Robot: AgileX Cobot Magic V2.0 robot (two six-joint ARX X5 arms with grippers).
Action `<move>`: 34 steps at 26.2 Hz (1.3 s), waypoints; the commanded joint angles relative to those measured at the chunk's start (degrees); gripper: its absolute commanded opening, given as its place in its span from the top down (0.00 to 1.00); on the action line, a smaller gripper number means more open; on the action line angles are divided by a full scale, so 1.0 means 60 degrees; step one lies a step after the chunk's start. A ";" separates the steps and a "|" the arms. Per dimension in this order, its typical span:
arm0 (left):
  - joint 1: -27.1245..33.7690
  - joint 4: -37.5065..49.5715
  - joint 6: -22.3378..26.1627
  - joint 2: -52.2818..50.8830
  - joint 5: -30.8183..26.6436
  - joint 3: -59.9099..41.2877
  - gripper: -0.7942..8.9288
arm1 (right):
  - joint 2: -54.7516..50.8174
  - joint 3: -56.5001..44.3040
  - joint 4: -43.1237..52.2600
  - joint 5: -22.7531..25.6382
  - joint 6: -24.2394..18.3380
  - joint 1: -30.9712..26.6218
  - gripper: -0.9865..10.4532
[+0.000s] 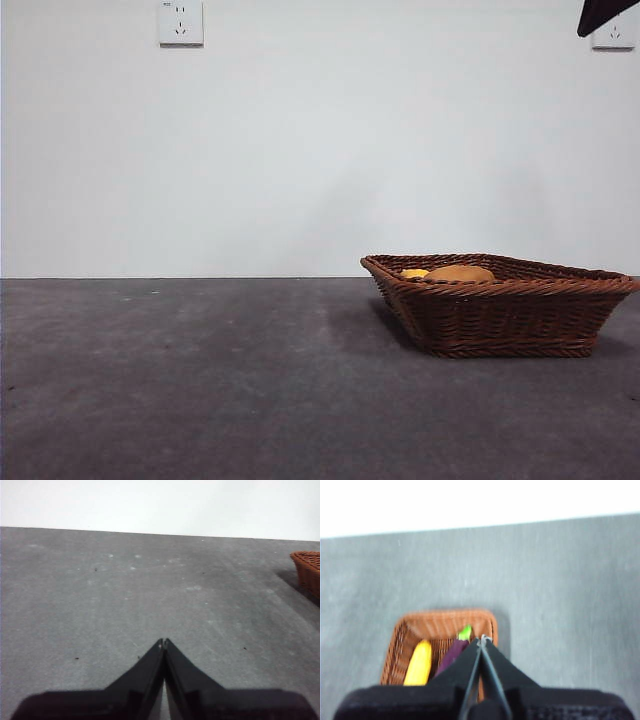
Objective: Help me put the vegetables on the table into the basket
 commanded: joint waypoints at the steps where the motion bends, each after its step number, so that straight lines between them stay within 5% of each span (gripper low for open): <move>1: -0.0080 0.0095 -0.0138 -0.0022 -0.0022 -0.0106 0.92 | 0.0073 -0.0040 0.0175 0.0011 0.0066 0.0000 0.91; 14: -0.0080 0.0095 -0.0138 0.0098 -0.0025 -0.0106 0.92 | 0.0182 -0.0047 0.0153 0.0047 0.0066 0.0004 0.91; 25: -0.0080 0.0098 -0.0138 0.0244 -0.0022 -0.0102 0.92 | -0.3238 -0.0492 -0.0681 0.1424 0.0066 0.0135 0.91; 29: -0.0080 0.0098 -0.0138 0.0339 -0.0022 -0.0102 0.92 | -0.4750 -0.1708 0.0761 0.1603 -0.0004 0.0135 0.91; 34: -0.0080 0.0095 -0.0138 0.0404 -0.0022 -0.0102 0.92 | -0.6980 -0.5002 0.4772 0.1614 -0.0004 0.0135 0.91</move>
